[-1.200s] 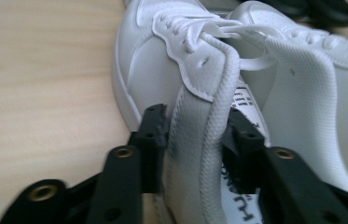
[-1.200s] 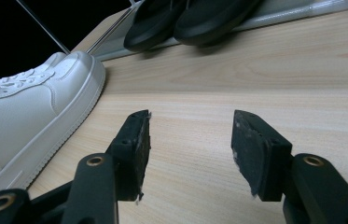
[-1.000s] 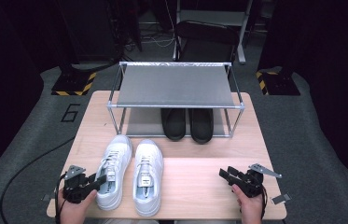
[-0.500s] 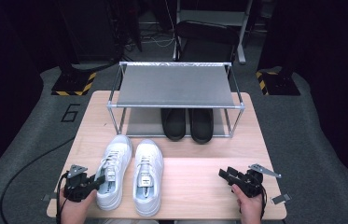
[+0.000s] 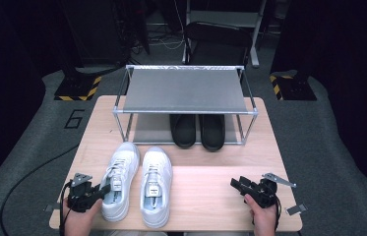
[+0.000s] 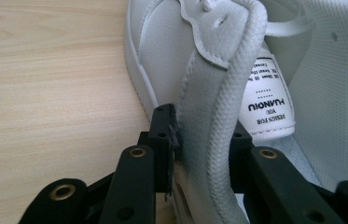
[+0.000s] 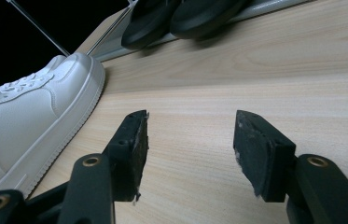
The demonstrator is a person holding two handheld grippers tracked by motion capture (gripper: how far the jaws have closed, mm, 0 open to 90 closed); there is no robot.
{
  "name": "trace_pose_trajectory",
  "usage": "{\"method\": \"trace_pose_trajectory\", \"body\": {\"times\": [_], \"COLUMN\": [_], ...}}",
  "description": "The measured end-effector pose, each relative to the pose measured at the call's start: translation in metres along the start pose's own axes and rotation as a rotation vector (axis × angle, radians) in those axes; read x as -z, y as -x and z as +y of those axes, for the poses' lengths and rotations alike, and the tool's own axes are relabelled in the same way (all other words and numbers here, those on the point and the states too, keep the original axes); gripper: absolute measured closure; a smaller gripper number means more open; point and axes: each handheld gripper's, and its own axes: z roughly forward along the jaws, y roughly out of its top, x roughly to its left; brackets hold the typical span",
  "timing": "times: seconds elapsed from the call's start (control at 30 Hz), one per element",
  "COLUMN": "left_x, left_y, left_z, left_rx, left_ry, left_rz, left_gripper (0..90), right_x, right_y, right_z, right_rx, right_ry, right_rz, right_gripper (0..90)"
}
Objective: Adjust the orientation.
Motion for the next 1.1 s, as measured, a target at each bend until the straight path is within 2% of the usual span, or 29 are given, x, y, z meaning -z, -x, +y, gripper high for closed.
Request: {"method": "trace_pose_trajectory", "body": {"times": [0.1, 0.13, 0.17, 0.2, 0.3, 0.4, 0.5, 0.53, 0.57, 0.6, 0.63, 0.7, 0.77, 0.83, 0.97, 1.03, 1.07, 1.1], "left_x": [0.0013, 0.0001, 0.0006, 0.0001, -0.0006, -0.0008, -0.0008, -0.0007, -0.0006, -0.0010, -0.0010, -0.0007, 0.0001, 0.0003, 0.0014, 0.0036, 0.0037, 0.0036], "left_y": [-0.0043, -0.0041, -0.0043, -0.0057, -0.0066, -0.0064, -0.0074, -0.0077, -0.0089, -0.0084, -0.0082, -0.0065, -0.0034, -0.0020, -0.0026, -0.0040, -0.0048, -0.0058], "left_z": [0.0004, 0.0003, 0.0016, 0.0031, 0.0040, 0.0032, 0.0029, 0.0026, 0.0021, 0.0013, 0.0011, 0.0009, 0.0032, 0.0049, 0.0041, 0.0042, 0.0040, 0.0038], "left_rx": [0.008, 0.028, 0.059, 0.067, 0.080, 0.079, 0.075, 0.080, 0.087, 0.100, 0.101, 0.089, 0.031, 0.011, 0.023, 0.023, 0.025, 0.026], "left_ry": [-0.011, -0.001, -0.016, -0.017, -0.022, -0.015, -0.009, -0.010, -0.003, 0.008, 0.009, 0.006, -0.010, -0.016, 0.007, 0.010, 0.023, 0.030], "left_rz": [-0.032, -0.040, -0.055, -0.065, -0.073, -0.067, -0.068, -0.071, -0.073, -0.070, -0.066, -0.048, -0.014, 0.000, -0.001, 0.001, 0.004, 0.004], "left_gripper": [68.0, 66.7, 65.1, 63.1, 61.8, 62.3, 63.8, 64.3, 64.9, 65.9, 66.9, 69.3, 72.3, 74.4, 76.6, 77.5, 78.0, 78.3], "right_x": [0.0003, 0.0001, 0.0003, 0.0002, 0.0000, 0.0006, -0.0005, -0.0004, 0.0000, 0.0000, -0.0003, -0.0001, 0.0000, 0.0001, -0.0007, -0.0003, -0.0005, -0.0005], "right_y": [0.0007, 0.0019, 0.0018, 0.0027, 0.0024, 0.0041, 0.0037, 0.0035, 0.0047, 0.0045, 0.0039, 0.0049, 0.0060, 0.0066, 0.0064, 0.0047, 0.0066, 0.0069], "right_z": [0.0001, 0.0002, -0.0001, -0.0003, -0.0007, -0.0003, -0.0013, -0.0014, -0.0011, -0.0011, -0.0015, -0.0017, -0.0020, -0.0022, -0.0023, -0.0026, -0.0026, -0.0027], "right_rx": [-0.001, 0.008, -0.009, -0.012, -0.029, -0.009, -0.032, -0.039, -0.018, -0.024, -0.044, -0.047, -0.052, -0.057, -0.038, -0.073, -0.054, -0.057], "right_ry": [0.006, 0.010, 0.007, 0.006, 0.005, 0.004, 0.006, 0.000, -0.001, -0.001, -0.001, 0.003, 0.005, 0.006, 0.004, -0.004, -0.002, -0.001], "right_rz": [0.003, 0.001, 0.004, 0.004, 0.004, -0.004, 0.005, 0.013, 0.000, -0.001, 0.007, 0.007, 0.009, 0.005, -0.003, -0.005, -0.005, -0.004], "right_gripper": [44.2, 44.2, 44.1, 43.9, 43.3, 42.9, 42.4, 42.4, 42.3, 42.2, 42.2, 42.1, 42.2, 42.1, 42.1, 42.0, 42.0, 42.1]}}
